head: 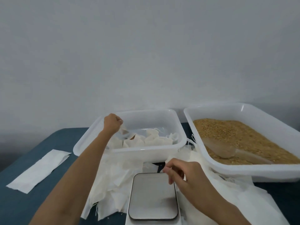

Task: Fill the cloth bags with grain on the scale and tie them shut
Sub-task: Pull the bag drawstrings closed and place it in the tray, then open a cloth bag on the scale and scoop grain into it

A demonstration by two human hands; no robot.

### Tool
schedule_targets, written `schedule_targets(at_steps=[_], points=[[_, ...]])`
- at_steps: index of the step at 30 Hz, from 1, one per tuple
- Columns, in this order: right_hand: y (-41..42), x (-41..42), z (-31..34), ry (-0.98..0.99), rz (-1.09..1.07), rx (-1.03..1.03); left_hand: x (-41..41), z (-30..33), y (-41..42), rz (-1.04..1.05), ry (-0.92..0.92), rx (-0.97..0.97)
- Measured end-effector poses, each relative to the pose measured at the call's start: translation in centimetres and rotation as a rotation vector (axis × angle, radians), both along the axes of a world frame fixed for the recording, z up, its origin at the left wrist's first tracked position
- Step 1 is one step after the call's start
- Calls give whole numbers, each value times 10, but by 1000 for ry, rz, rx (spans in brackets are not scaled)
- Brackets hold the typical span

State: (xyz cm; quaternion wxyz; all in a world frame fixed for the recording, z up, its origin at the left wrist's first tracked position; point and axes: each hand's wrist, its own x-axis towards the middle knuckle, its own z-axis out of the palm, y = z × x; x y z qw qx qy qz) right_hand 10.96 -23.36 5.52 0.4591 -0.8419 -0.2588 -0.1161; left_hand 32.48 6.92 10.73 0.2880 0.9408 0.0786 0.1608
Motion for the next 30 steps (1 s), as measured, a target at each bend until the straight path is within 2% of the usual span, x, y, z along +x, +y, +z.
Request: schedule_targets(at_steps=[4, 15, 17, 19, 23, 26, 30], points=[[-3, 3, 0, 21, -10, 17, 7, -24, 4, -1, 94, 155], [-3, 3, 2, 62, -10, 75, -5, -11, -8, -131, 143, 424], [-5, 3, 2, 67, -13, 79, -2, -11, -19, -199, 149, 414], [-5, 4, 2, 69, -18, 74, -1, -11, -30, -262, 232, 405], [-4, 3, 1, 74, -9, 37, 4, -15, -42, -303, 304, 411], [-3, 2, 2, 71, -6, 27, 5, -15, -45, -316, 305, 387], [-4, 4, 0, 62, -46, 11, 1, -17, -41, -259, 322, 458]])
